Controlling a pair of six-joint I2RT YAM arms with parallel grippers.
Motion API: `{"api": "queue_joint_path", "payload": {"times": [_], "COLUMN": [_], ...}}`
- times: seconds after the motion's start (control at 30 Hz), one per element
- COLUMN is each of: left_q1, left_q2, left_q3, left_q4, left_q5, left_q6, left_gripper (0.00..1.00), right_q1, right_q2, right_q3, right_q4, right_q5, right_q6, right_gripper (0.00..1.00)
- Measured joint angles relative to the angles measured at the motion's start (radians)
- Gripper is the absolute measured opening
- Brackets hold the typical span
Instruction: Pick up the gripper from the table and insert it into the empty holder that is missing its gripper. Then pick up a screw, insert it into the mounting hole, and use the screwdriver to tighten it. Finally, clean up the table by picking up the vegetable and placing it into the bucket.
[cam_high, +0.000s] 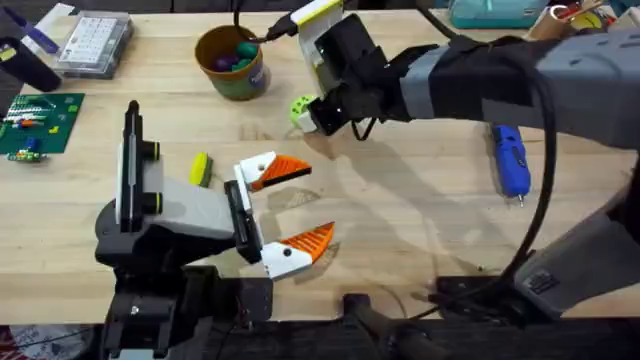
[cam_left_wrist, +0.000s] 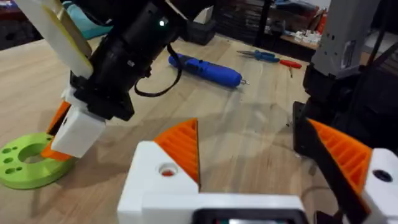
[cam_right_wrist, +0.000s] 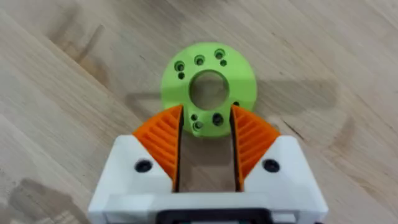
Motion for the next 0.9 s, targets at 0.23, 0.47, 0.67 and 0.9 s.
{"api": "queue_joint_path", "payload": {"times": [0.23,0.47,0.67,0.9], "left_q1": [0.0,0.0,0.0,0.0], "left_q2": [0.0,0.0,0.0,0.0], "left_q3": [0.0,0.0,0.0,0.0], "left_q4": [0.0,0.0,0.0,0.0], "left_q5": [0.0,0.0,0.0,0.0], "left_q6": [0.0,0.0,0.0,0.0], "left_gripper": [0.986,0.986,0.986,0.986], "right_q1": [0.0,0.0,0.0,0.0], "right_q2": [0.0,0.0,0.0,0.0], "right_q3": [0.0,0.0,0.0,0.0], "right_q4": [0.0,0.001,0.001,0.001], "right_q5": [0.003,0.003,0.003,0.003], "right_q6": [-0.007,-0.007,-0.007,-0.007], "right_gripper": [0.052,0.004,0.004,0.004]}}
